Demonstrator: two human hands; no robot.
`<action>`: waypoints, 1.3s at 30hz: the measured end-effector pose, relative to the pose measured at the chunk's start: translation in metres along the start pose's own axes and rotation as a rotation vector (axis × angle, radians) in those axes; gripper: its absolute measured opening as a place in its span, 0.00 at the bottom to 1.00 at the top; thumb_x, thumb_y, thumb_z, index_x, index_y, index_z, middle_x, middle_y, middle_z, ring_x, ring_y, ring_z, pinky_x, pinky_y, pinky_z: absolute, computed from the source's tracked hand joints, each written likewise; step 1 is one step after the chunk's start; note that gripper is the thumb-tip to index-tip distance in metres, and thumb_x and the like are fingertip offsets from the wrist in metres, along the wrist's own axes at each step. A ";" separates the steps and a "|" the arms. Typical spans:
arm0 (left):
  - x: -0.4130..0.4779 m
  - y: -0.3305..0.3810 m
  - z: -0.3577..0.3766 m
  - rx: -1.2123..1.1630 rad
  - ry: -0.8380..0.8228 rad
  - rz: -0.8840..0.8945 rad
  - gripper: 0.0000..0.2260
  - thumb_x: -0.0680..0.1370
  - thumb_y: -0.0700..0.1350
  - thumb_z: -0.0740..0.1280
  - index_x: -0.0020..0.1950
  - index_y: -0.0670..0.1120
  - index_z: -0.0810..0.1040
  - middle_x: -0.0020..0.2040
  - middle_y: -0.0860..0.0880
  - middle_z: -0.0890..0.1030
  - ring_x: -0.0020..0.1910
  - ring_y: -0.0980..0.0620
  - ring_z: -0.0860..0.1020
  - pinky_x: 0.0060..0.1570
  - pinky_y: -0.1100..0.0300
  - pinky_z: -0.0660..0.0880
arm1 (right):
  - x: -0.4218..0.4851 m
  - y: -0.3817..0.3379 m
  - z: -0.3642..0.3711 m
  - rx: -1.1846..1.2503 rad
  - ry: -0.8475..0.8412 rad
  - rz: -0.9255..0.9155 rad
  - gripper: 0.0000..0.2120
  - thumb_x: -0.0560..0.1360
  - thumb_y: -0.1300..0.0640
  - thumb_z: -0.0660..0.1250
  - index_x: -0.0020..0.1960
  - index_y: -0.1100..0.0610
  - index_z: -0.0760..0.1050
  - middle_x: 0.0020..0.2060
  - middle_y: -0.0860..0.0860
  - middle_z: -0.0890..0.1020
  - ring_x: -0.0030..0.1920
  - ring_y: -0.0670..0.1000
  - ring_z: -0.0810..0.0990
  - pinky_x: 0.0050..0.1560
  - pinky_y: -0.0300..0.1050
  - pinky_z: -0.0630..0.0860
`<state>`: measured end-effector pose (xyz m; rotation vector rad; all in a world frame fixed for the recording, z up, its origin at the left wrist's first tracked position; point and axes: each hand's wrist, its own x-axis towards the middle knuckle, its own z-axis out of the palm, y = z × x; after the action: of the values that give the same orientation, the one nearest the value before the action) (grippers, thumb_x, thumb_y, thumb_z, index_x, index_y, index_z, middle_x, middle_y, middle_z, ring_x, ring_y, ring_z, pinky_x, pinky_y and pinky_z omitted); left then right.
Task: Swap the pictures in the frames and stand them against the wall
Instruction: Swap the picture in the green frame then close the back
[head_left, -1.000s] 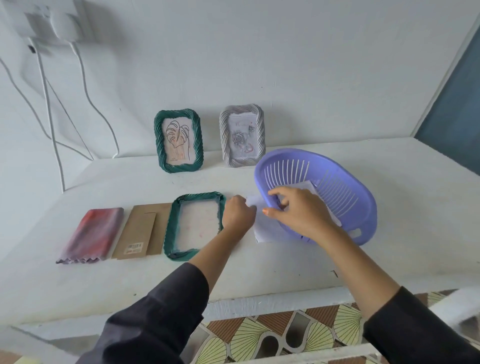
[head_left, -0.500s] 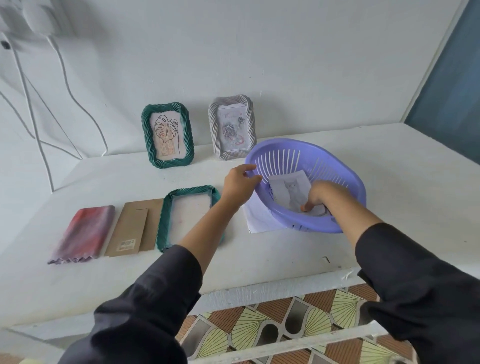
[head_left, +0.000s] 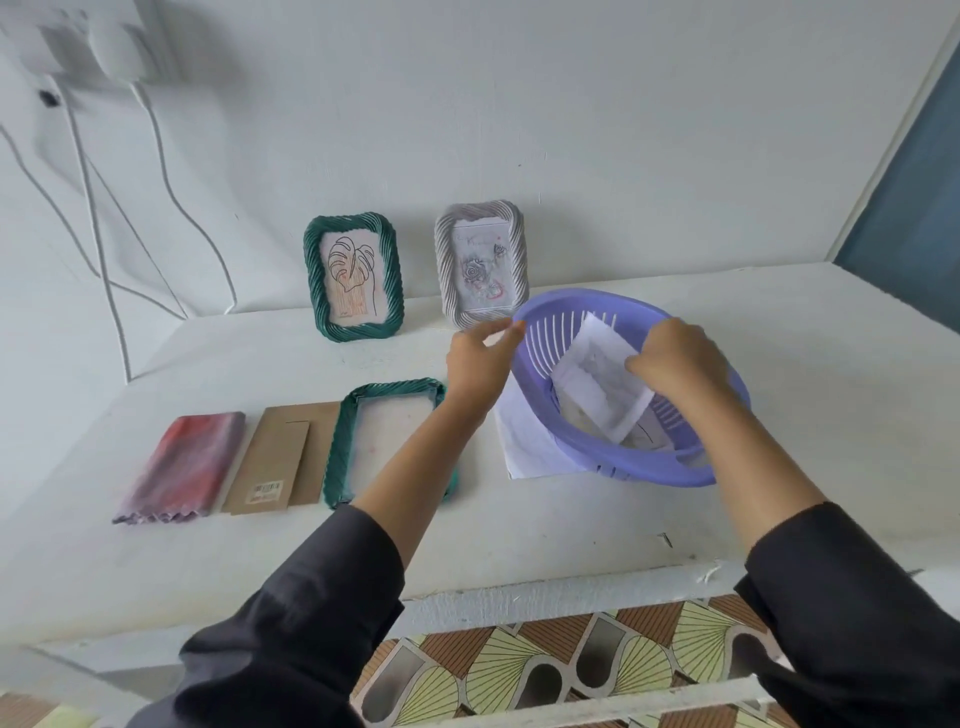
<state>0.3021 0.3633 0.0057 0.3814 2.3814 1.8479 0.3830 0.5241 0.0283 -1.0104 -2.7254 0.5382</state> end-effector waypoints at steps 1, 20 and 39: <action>-0.003 0.010 -0.004 -0.059 -0.002 0.003 0.15 0.78 0.51 0.64 0.59 0.43 0.79 0.55 0.47 0.81 0.57 0.49 0.77 0.58 0.57 0.71 | -0.009 -0.010 -0.010 0.045 0.075 -0.054 0.04 0.71 0.61 0.62 0.40 0.62 0.72 0.43 0.60 0.78 0.41 0.59 0.72 0.38 0.43 0.66; -0.004 -0.057 -0.134 -0.272 0.087 -0.404 0.12 0.75 0.35 0.65 0.32 0.41 0.72 0.29 0.45 0.69 0.27 0.51 0.66 0.33 0.60 0.65 | -0.068 -0.136 0.089 0.547 -0.327 -0.091 0.23 0.77 0.55 0.61 0.70 0.56 0.60 0.63 0.60 0.73 0.59 0.61 0.75 0.52 0.48 0.72; -0.012 -0.101 -0.165 0.616 -0.113 -0.105 0.16 0.76 0.43 0.67 0.62 0.40 0.76 0.56 0.43 0.78 0.57 0.45 0.74 0.52 0.59 0.69 | -0.064 -0.122 0.134 0.177 -0.268 -0.226 0.17 0.71 0.48 0.69 0.59 0.49 0.76 0.55 0.55 0.73 0.59 0.57 0.73 0.53 0.47 0.71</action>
<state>0.2620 0.1818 -0.0504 0.3820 2.7755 0.9850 0.3196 0.3595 -0.0494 -0.6155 -2.9026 0.9113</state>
